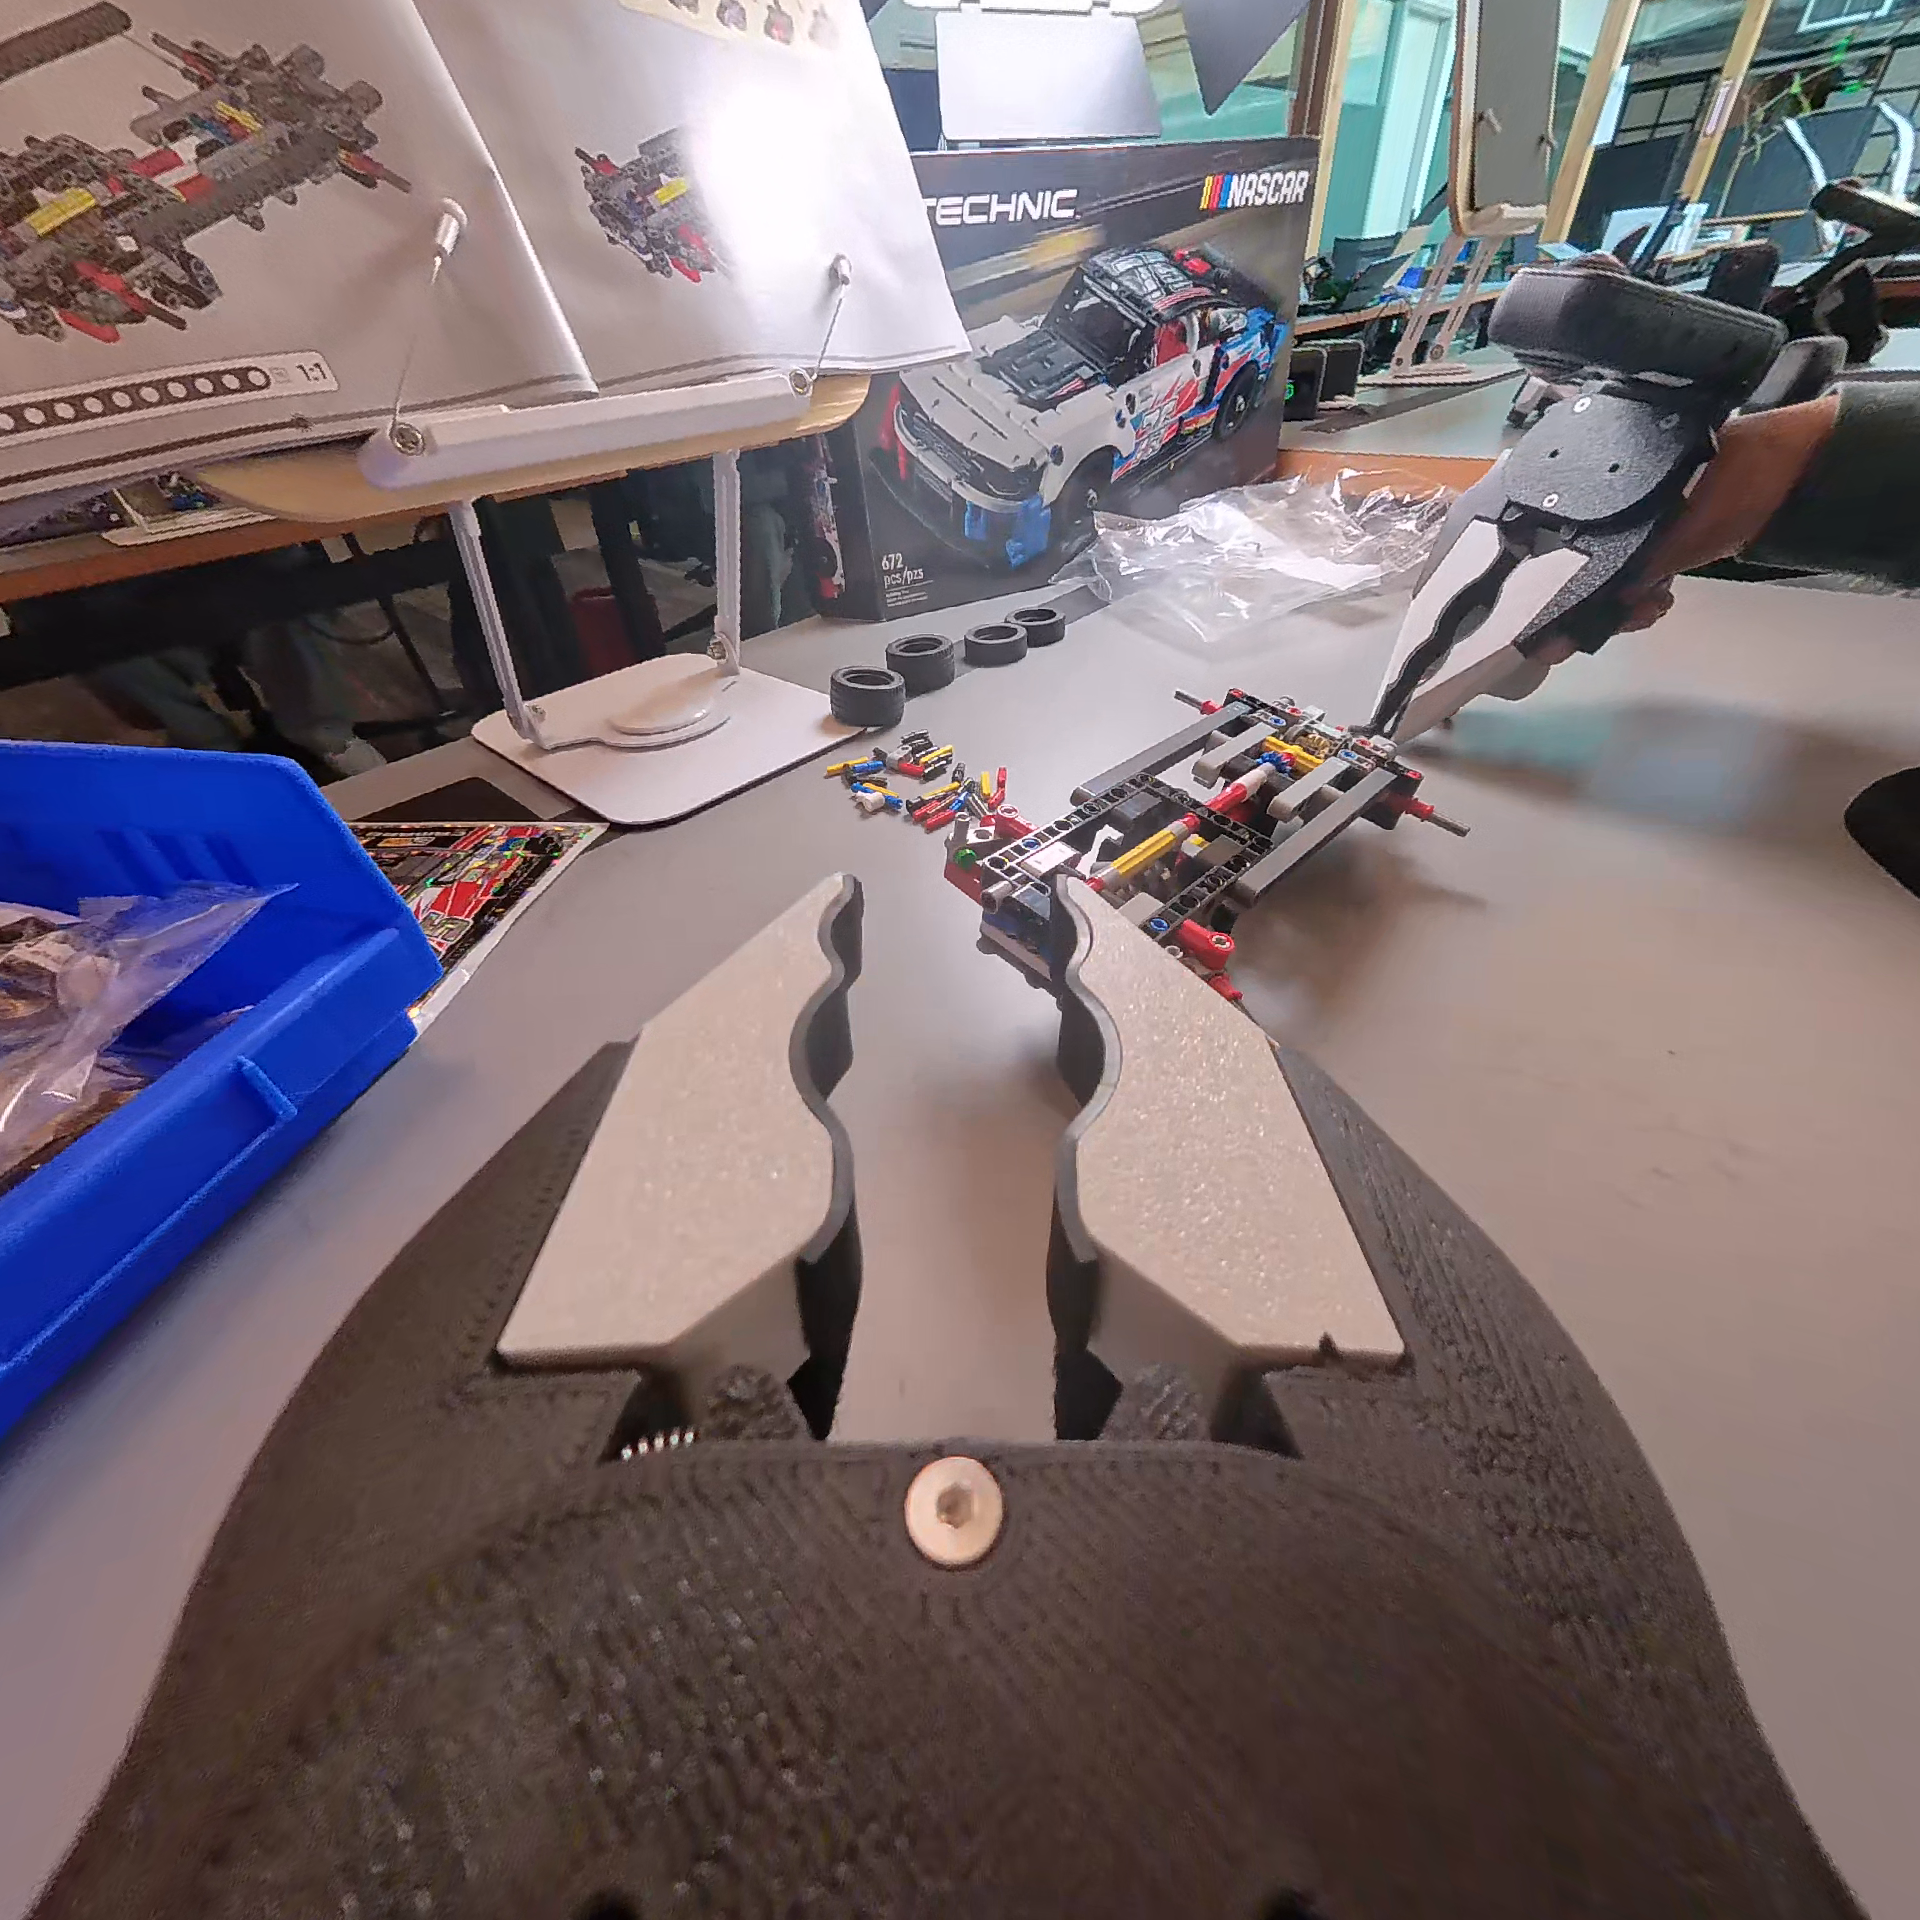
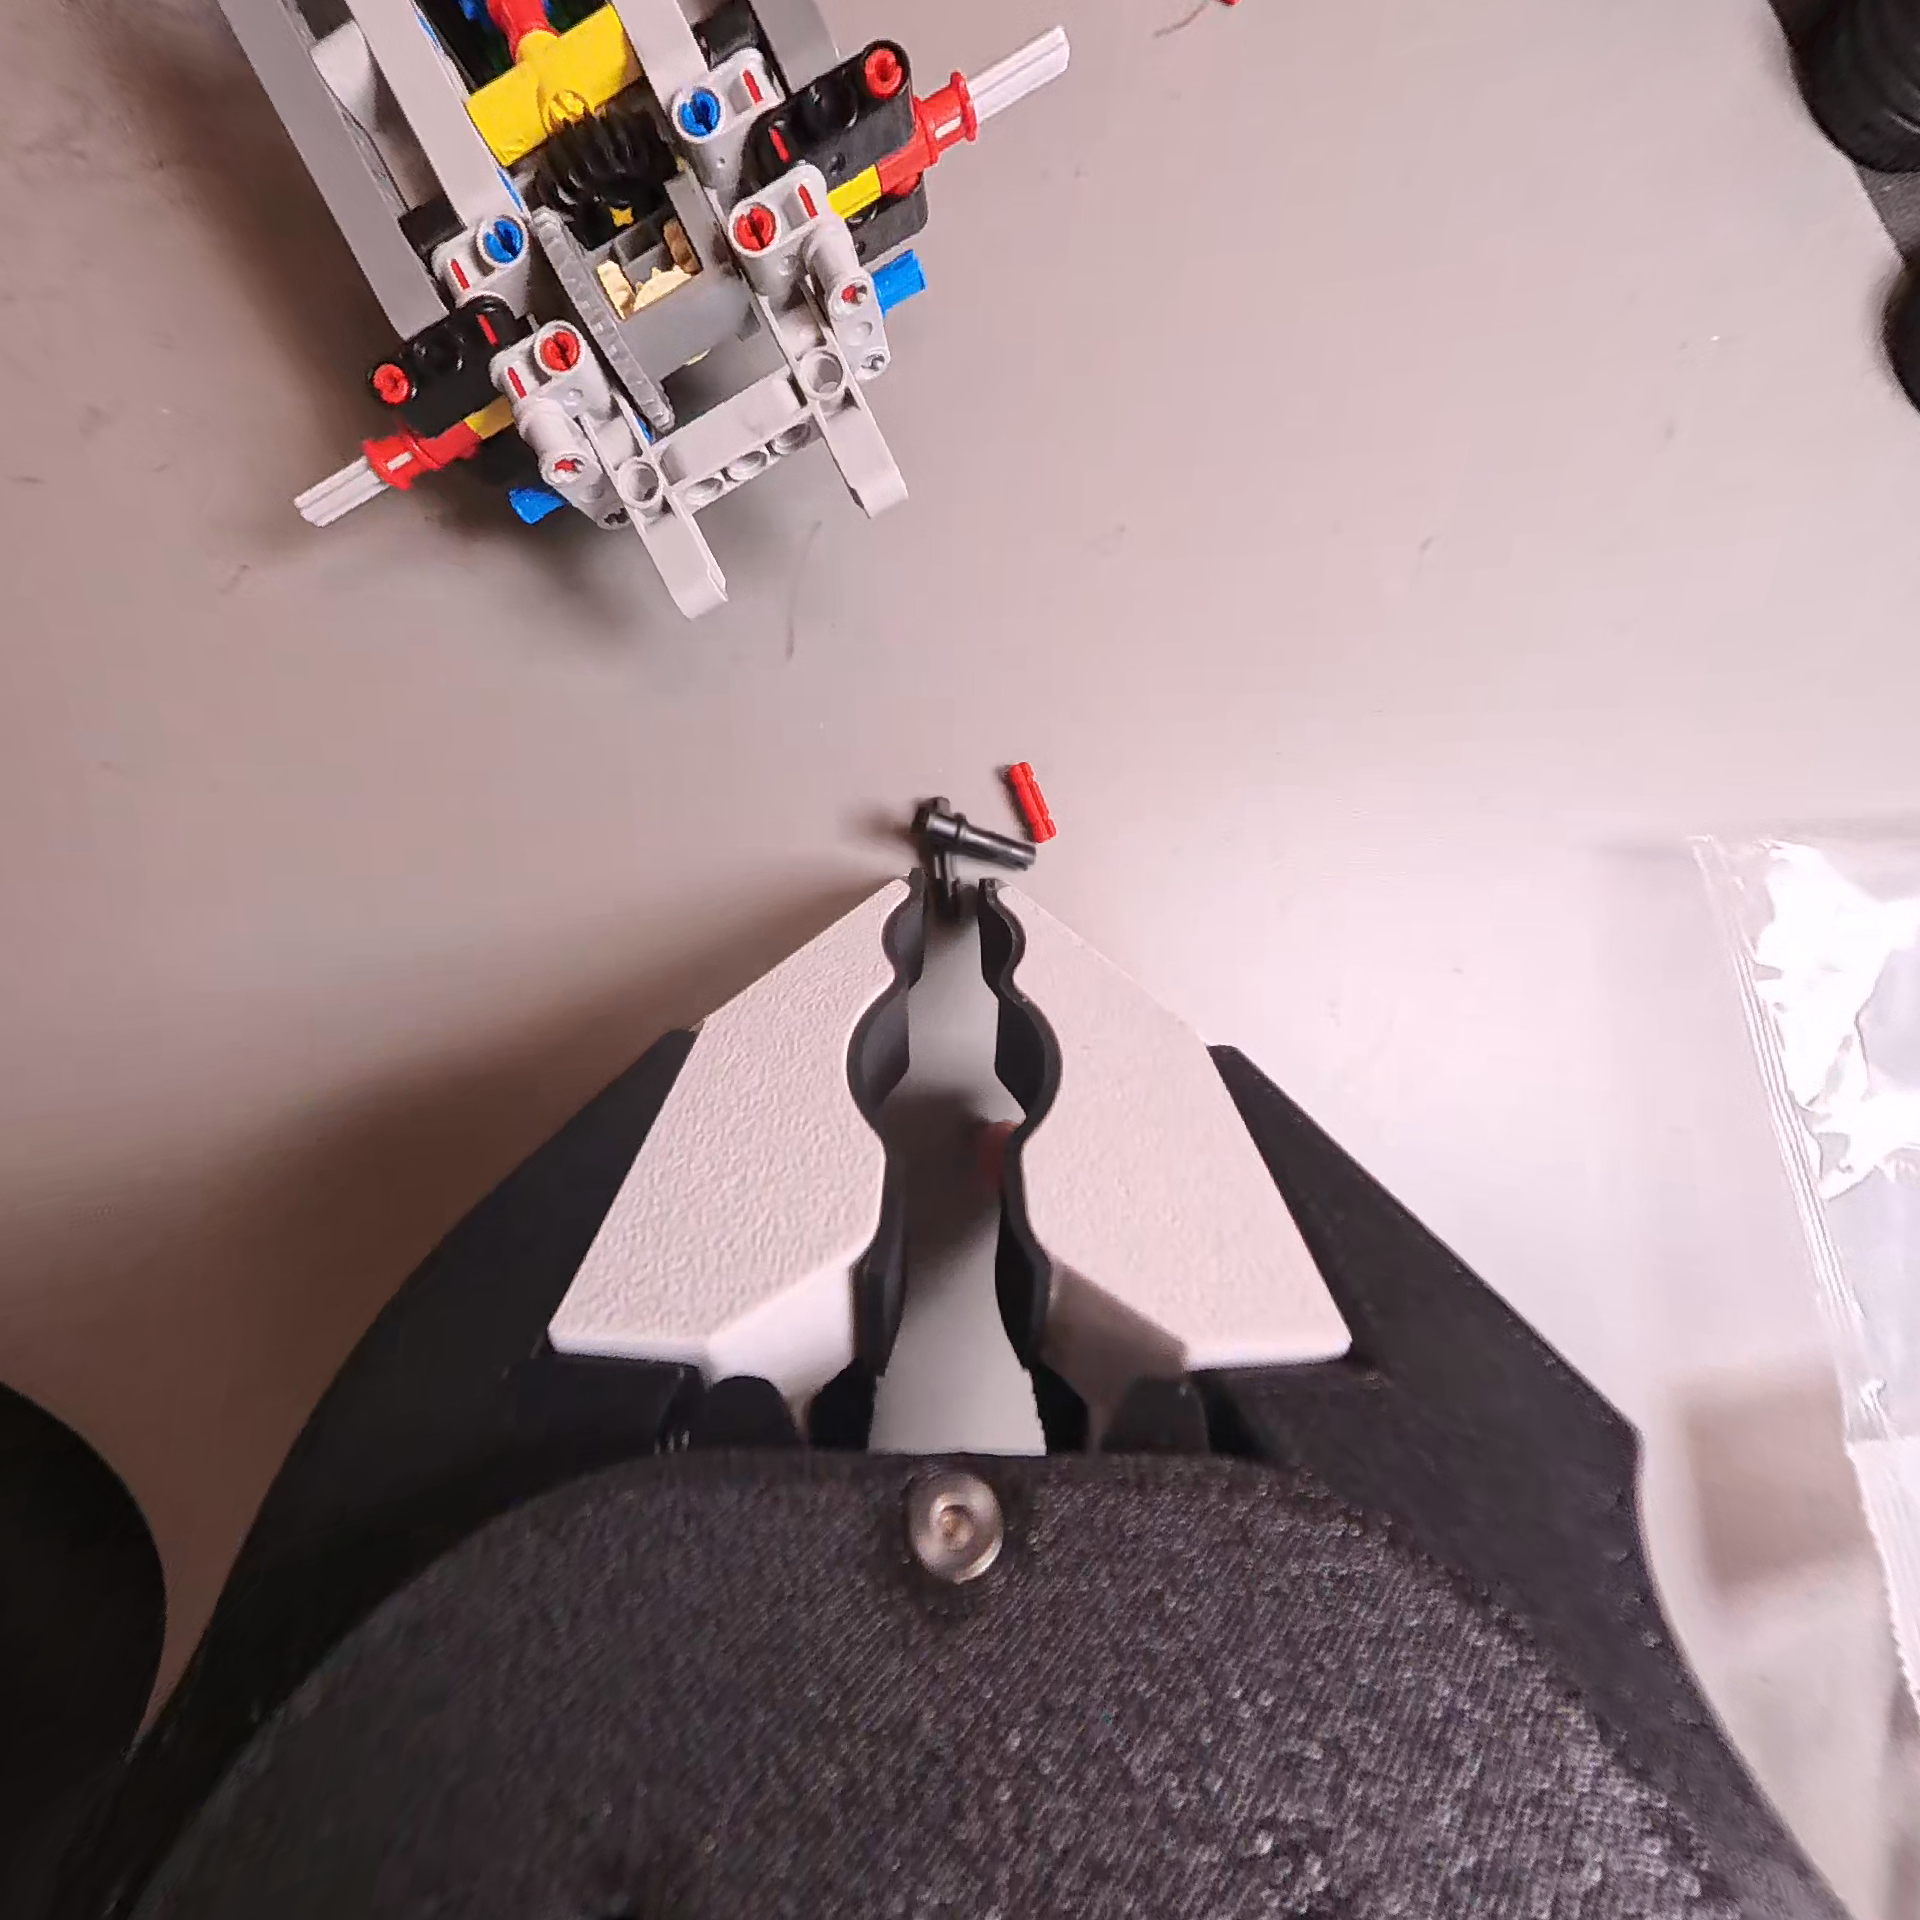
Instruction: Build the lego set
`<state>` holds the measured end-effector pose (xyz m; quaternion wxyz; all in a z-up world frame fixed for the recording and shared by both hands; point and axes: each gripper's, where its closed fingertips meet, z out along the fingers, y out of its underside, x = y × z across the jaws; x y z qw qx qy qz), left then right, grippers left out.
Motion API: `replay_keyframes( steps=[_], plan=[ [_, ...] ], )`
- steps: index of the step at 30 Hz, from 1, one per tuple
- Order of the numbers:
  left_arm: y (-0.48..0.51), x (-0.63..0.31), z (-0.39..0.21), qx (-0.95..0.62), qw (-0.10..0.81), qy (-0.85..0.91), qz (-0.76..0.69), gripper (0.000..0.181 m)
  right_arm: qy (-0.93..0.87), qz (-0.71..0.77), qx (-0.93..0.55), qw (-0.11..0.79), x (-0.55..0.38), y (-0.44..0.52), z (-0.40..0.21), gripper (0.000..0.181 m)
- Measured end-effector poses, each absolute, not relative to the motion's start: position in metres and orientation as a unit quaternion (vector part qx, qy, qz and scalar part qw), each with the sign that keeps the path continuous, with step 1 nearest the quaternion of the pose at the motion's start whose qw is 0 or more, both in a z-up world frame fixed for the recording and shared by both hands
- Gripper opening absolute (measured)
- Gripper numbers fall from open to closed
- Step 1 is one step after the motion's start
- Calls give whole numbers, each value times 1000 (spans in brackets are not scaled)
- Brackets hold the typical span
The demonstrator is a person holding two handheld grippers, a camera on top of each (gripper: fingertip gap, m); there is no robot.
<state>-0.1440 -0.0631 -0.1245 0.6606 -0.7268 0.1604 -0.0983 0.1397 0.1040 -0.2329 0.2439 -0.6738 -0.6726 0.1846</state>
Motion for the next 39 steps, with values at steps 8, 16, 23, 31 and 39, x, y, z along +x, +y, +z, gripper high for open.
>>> replay_keyframes(
  steps=[8, 16, 23, 31, 39],
  plan=[
    [-65, -142, -123, -724, 663, 165, -98, 34, -670, 183, -677, 244, 140, 105, -233, 9],
    [-65, -141, -124, -724, 662, 169, -98, 34, -644, 213, -666, 310, 135, 106, -202, 11],
    [-65, -147, -121, -721, 670, 154, -87, 34, -440, 321, -633, 550, 116, 96, -95, 18],
    [-66, -152, -113, -711, 683, 145, -82, 33, -343, 324, -611, 636, 109, 64, -93, 19],
    [-82, -166, -70, -686, 710, 145, -57, 29, -379, 335, -600, 620, 94, 47, -111, 16]
  ],
)
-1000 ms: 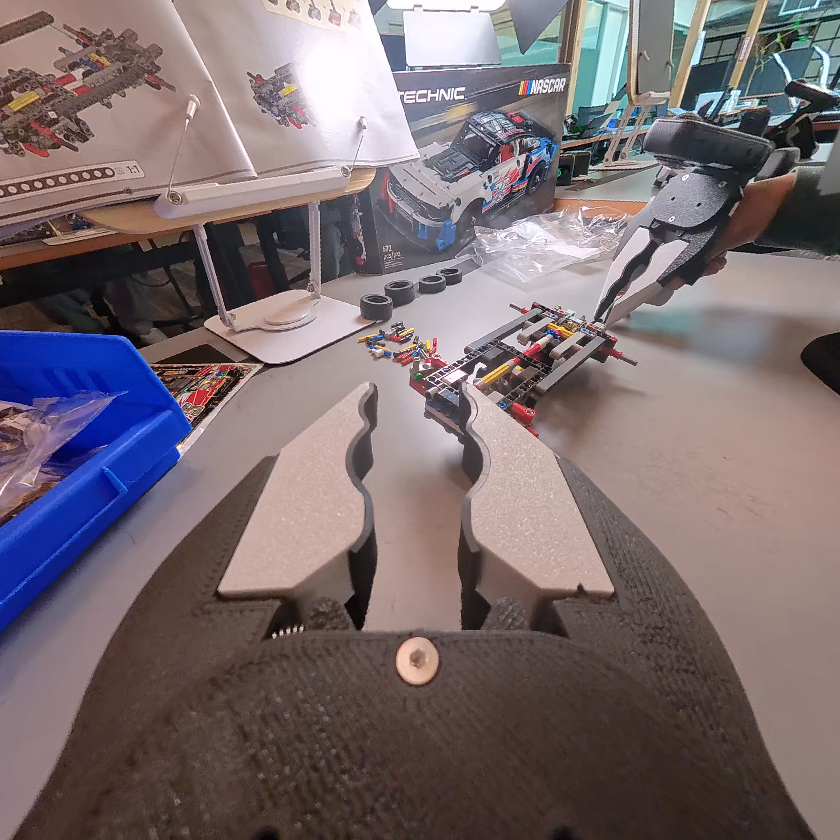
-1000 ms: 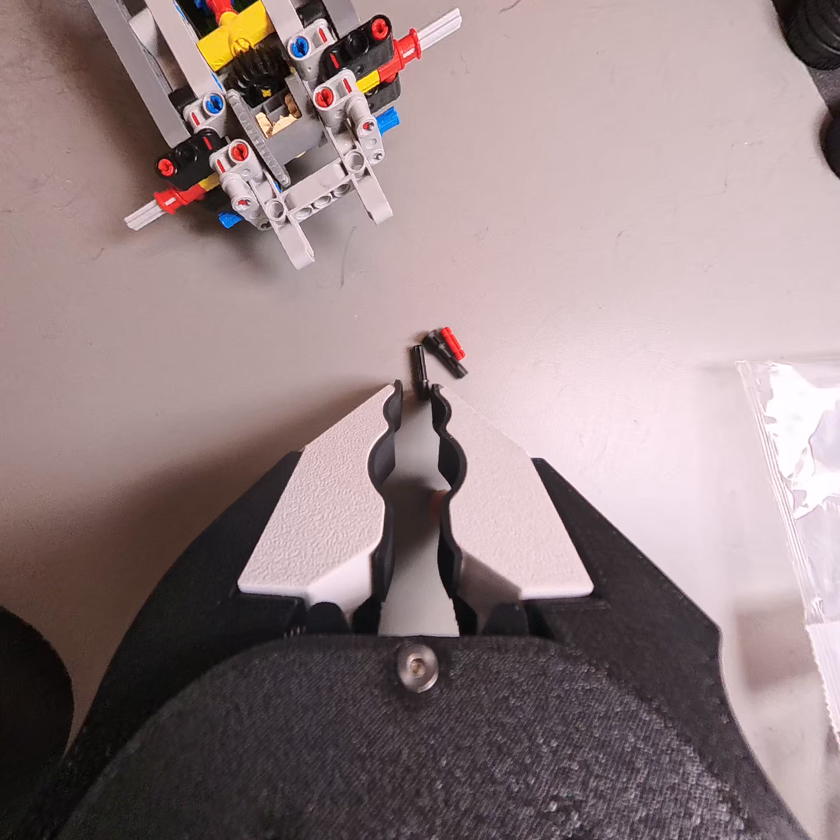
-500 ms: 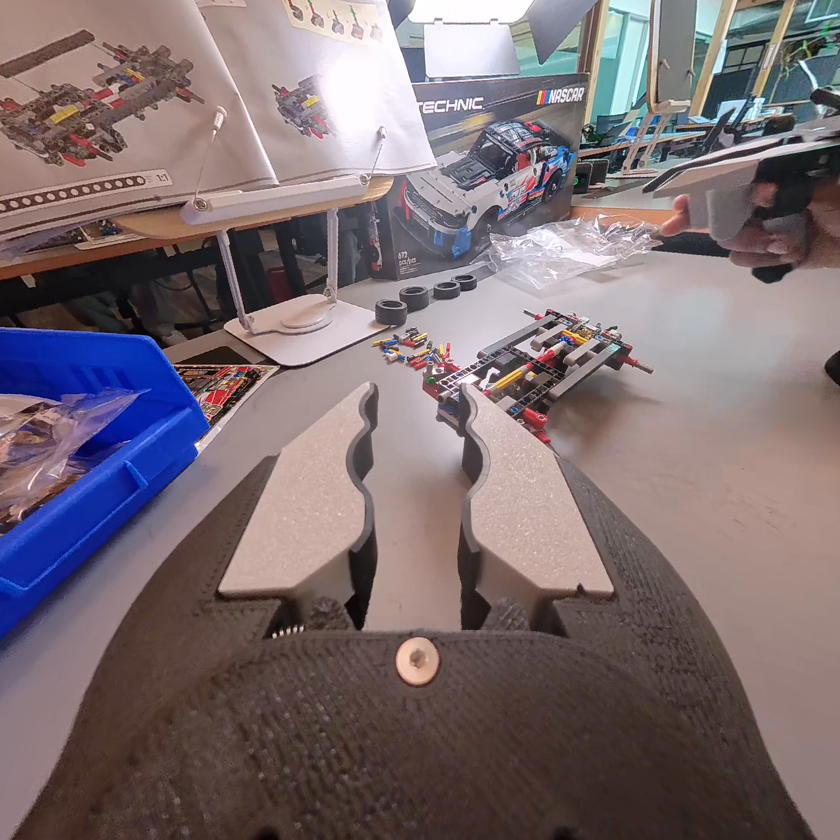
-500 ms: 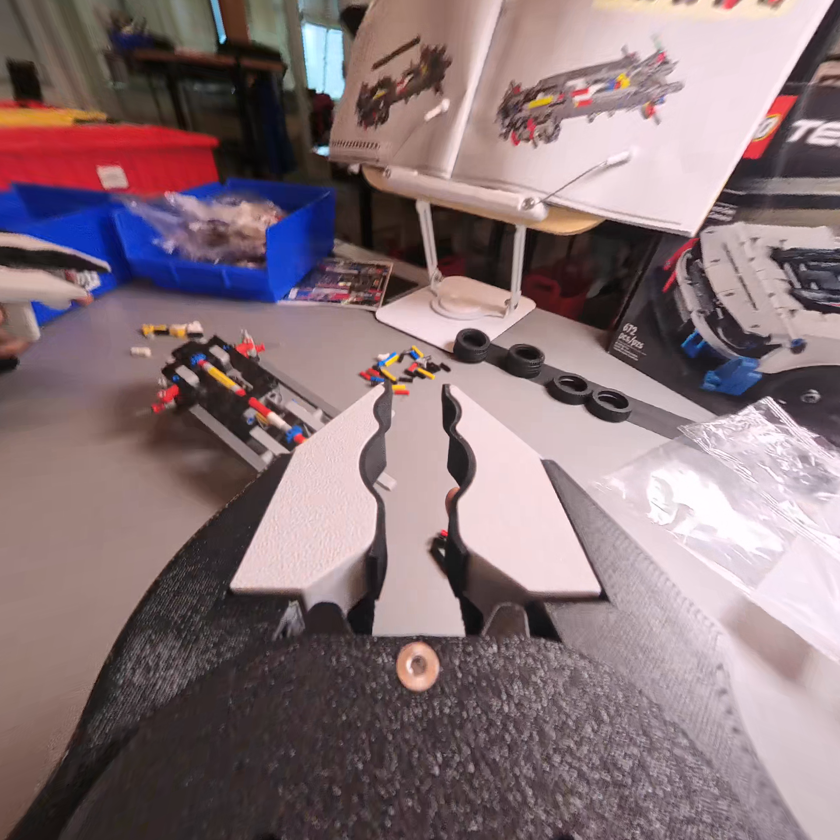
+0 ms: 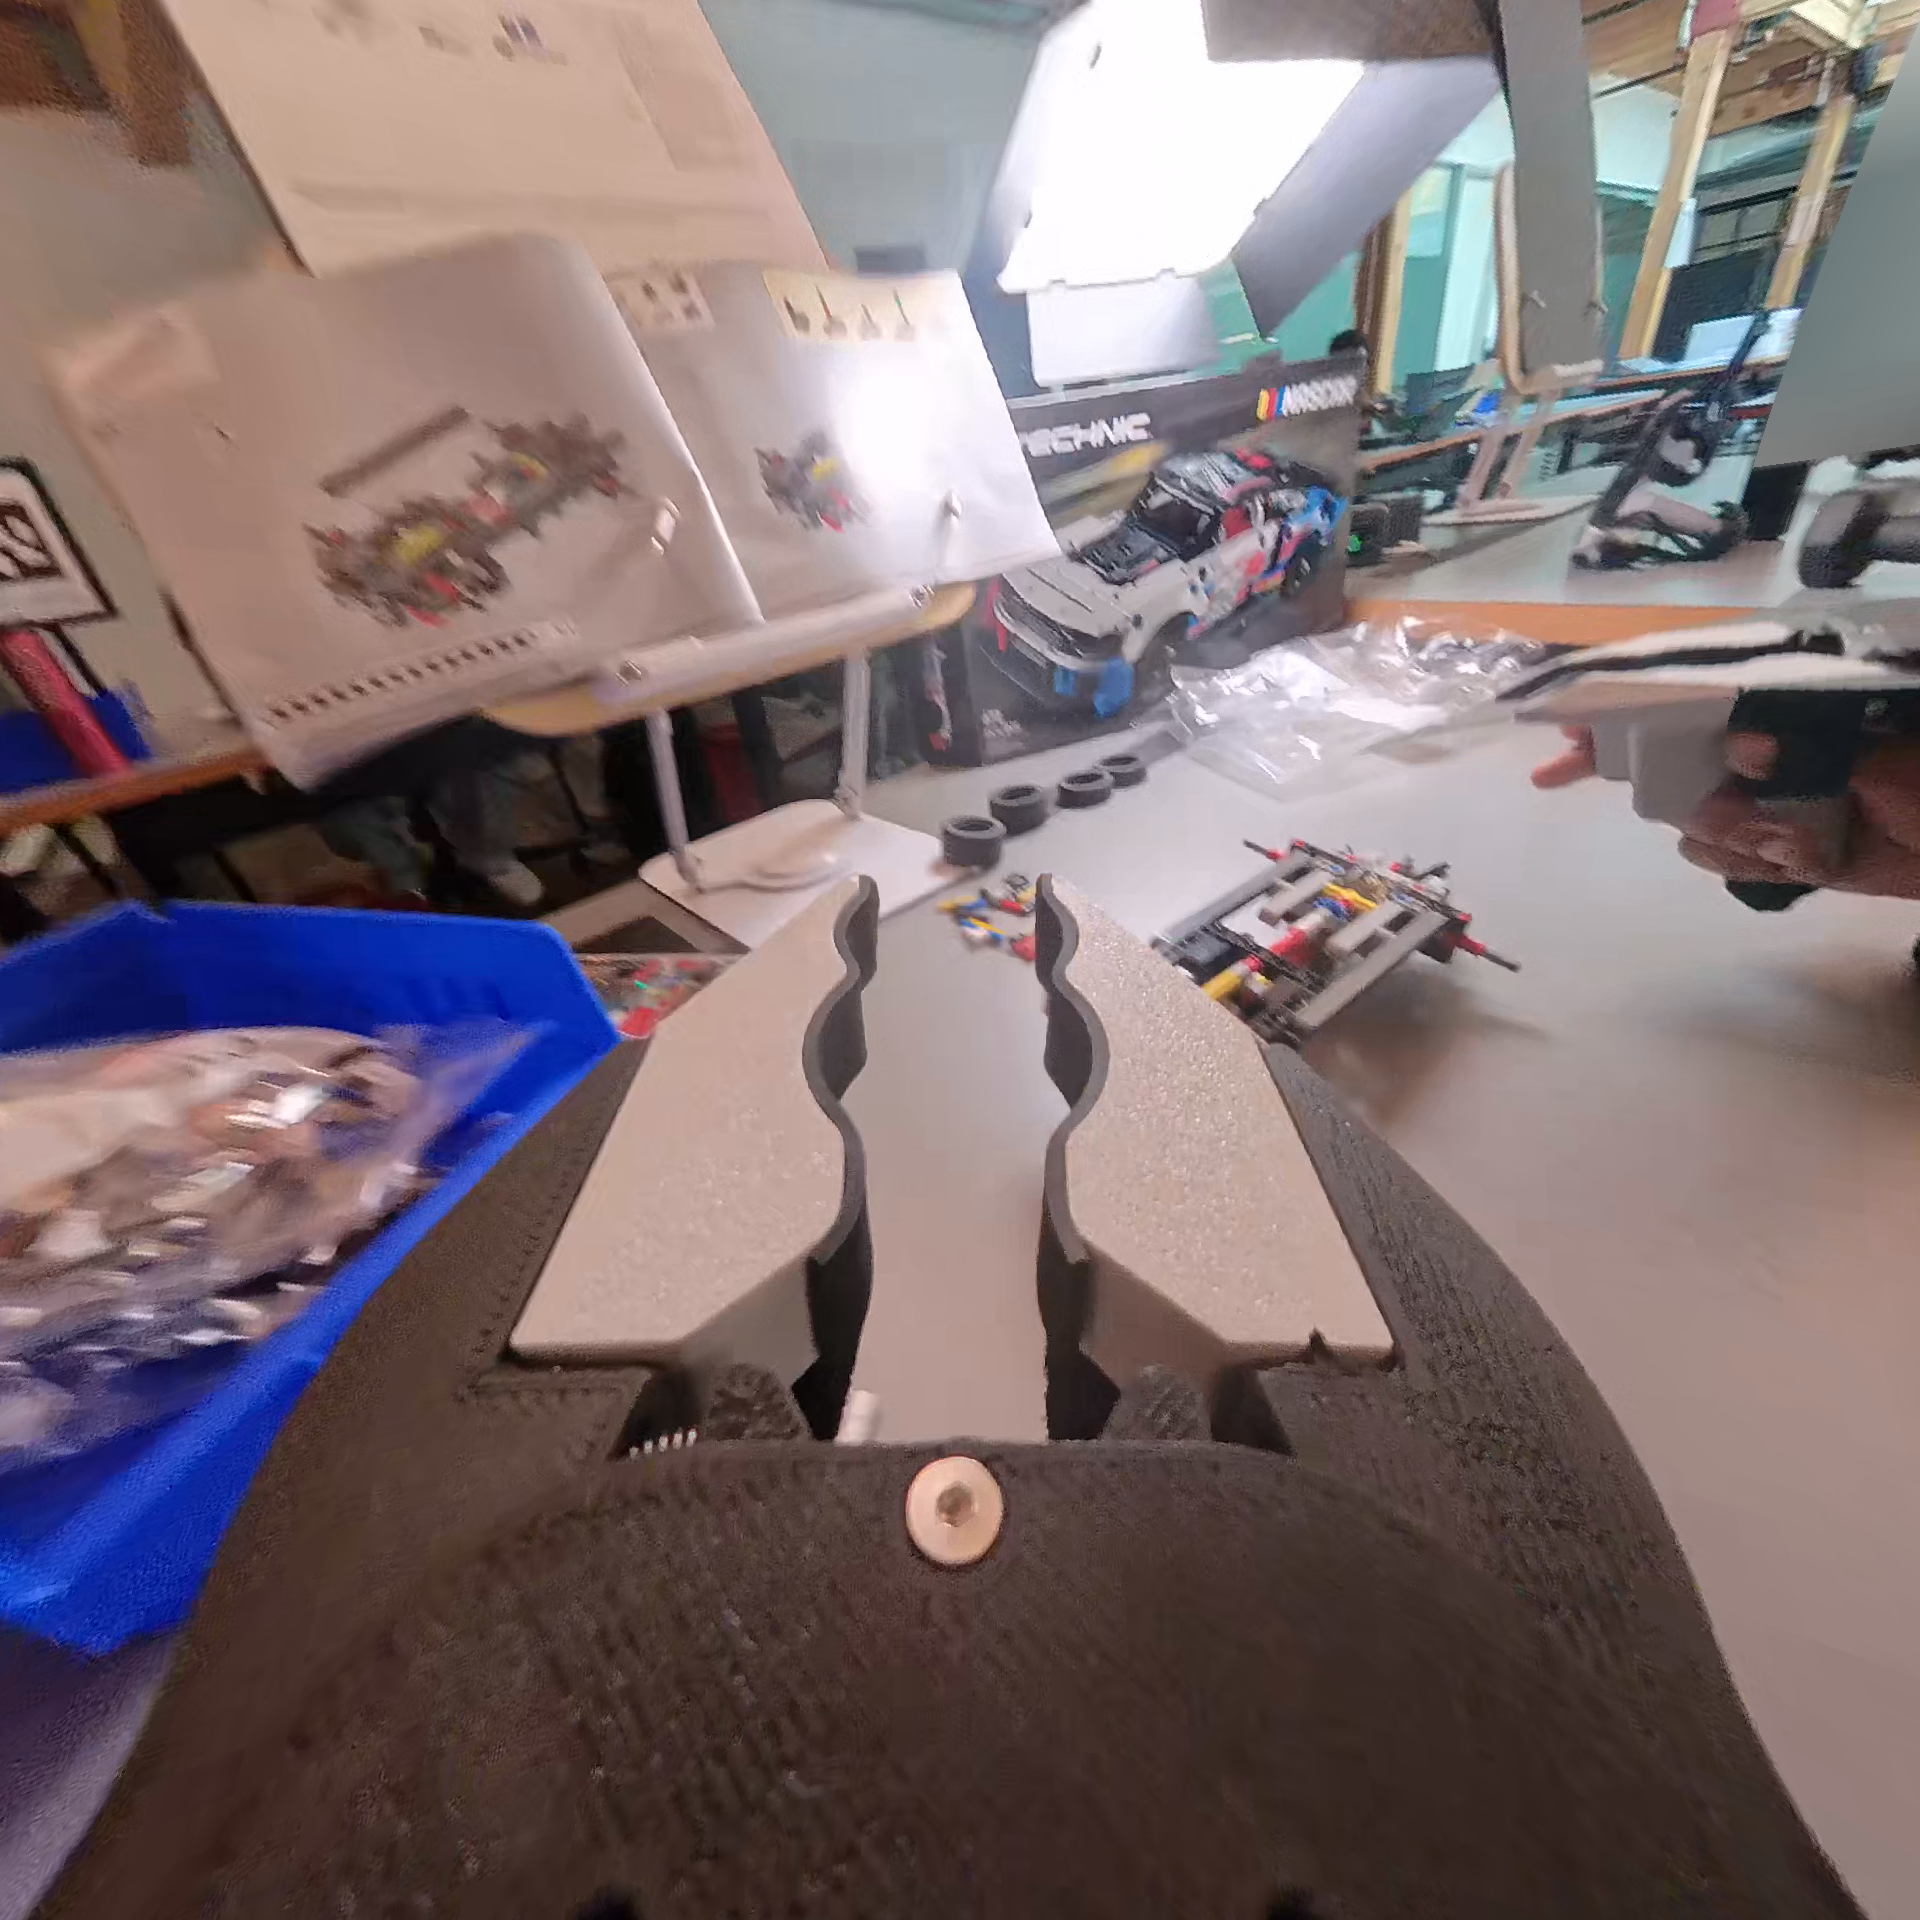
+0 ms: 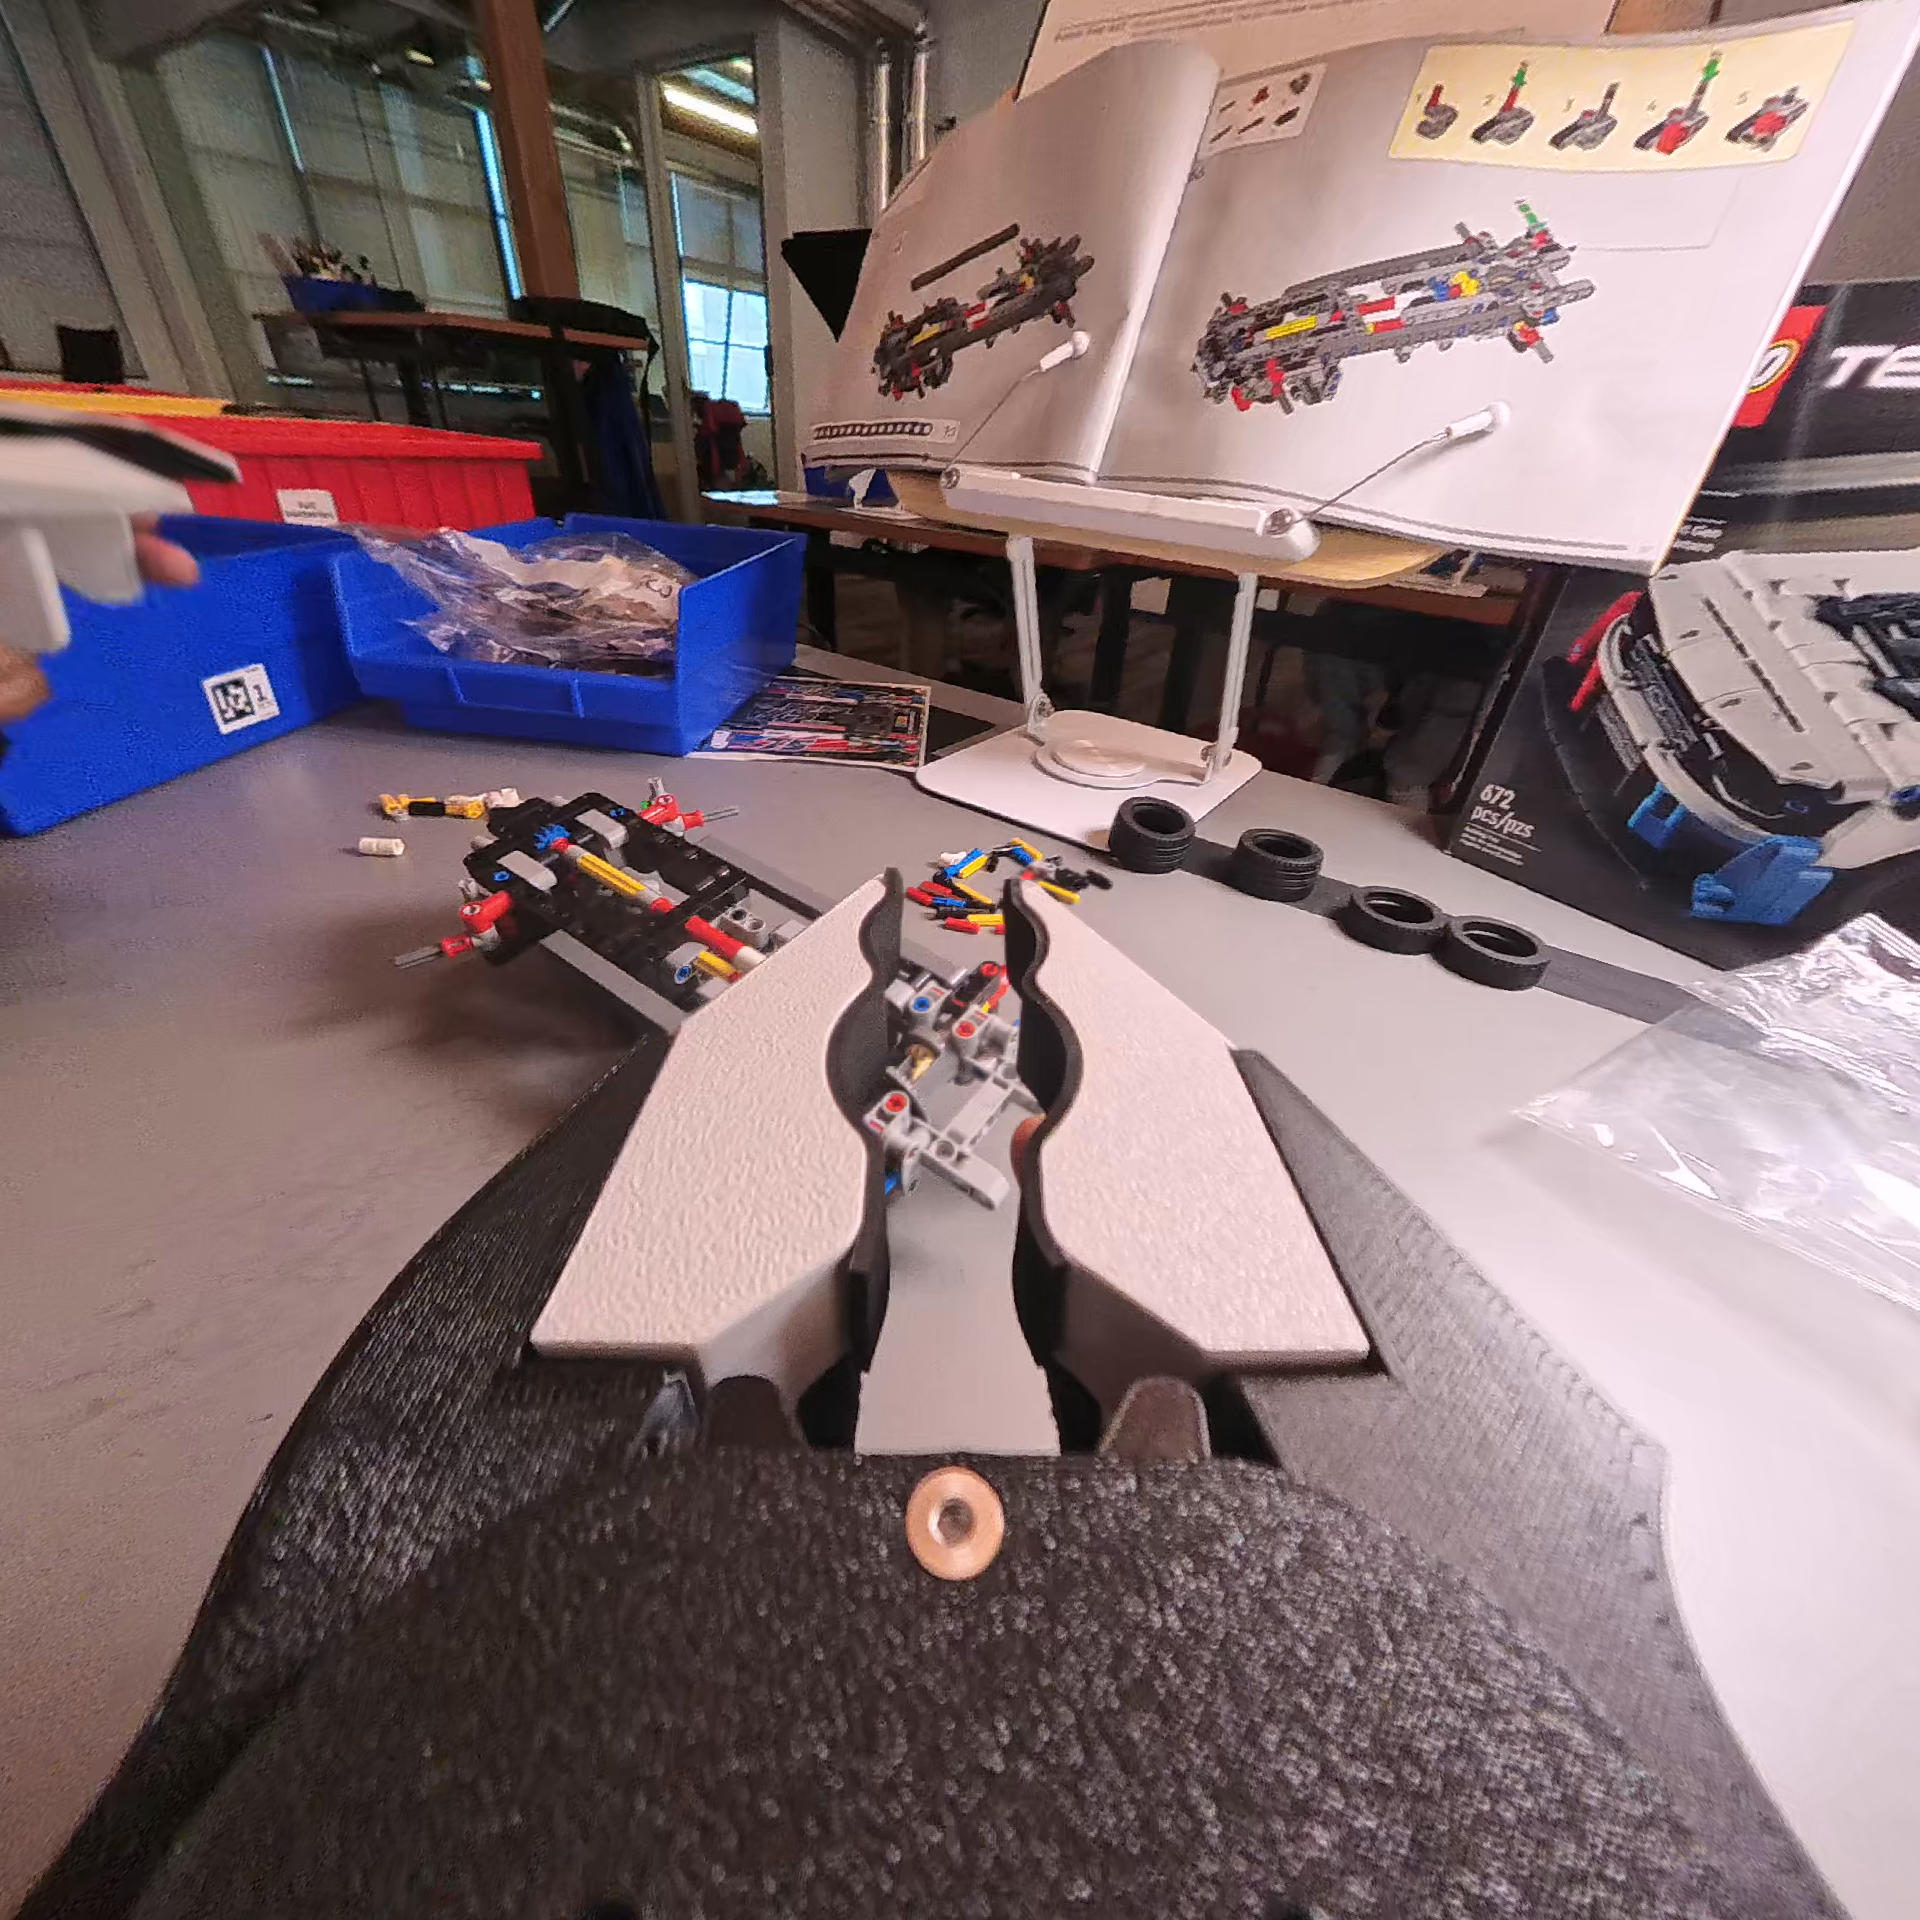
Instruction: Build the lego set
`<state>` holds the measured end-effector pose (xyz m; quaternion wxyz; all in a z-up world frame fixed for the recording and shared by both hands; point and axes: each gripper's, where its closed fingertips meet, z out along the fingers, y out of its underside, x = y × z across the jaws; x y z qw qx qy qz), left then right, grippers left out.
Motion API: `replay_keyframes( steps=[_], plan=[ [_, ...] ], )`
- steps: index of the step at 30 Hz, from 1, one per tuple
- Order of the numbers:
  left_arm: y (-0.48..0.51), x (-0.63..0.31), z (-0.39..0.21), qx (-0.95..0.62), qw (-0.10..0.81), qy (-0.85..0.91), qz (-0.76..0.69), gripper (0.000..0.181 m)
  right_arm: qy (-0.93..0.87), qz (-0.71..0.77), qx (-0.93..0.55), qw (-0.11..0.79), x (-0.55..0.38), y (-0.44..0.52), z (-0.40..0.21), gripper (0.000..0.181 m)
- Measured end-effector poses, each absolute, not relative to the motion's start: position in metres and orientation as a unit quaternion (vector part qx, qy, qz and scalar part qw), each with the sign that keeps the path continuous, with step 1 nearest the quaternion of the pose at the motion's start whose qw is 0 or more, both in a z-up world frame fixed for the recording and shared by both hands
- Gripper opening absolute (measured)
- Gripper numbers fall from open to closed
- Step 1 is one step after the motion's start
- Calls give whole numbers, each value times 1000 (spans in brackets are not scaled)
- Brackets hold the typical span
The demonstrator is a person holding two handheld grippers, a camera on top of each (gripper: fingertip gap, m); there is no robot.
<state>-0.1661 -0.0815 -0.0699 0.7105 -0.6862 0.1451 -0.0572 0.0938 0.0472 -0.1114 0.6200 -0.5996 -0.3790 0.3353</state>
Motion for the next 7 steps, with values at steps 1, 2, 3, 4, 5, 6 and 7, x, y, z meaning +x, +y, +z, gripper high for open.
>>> replay_keyframes(
  steps=[1, 2, 3, 4, 5, 6, 7],
  plan=[
    [-88, -175, -53, -679, 719, 144, -40, 28, -385, 334, -598, 619, 92, 45, -113, 16],
    [-96, -188, -37, -675, 724, 140, -19, 27, -390, 331, -595, 620, 92, 43, -113, 16],
    [-105, -205, -19, -673, 728, 131, 4, 26, -394, 330, -592, 621, 91, 42, -113, 16],
    [-116, -225, -3, -674, 729, 118, 25, 25, -395, 331, -591, 621, 91, 41, -113, 16],
    [-126, -246, 10, -684, 721, 103, 44, 25, -394, 333, -591, 620, 91, 41, -113, 15],
    [-137, -269, 19, -702, 704, 88, 61, 25, -392, 336, -592, 619, 91, 41, -113, 15],
    [-148, -292, 25, -723, 683, 76, 77, 25, -391, 339, -593, 617, 91, 41, -113, 15]
  ],
)
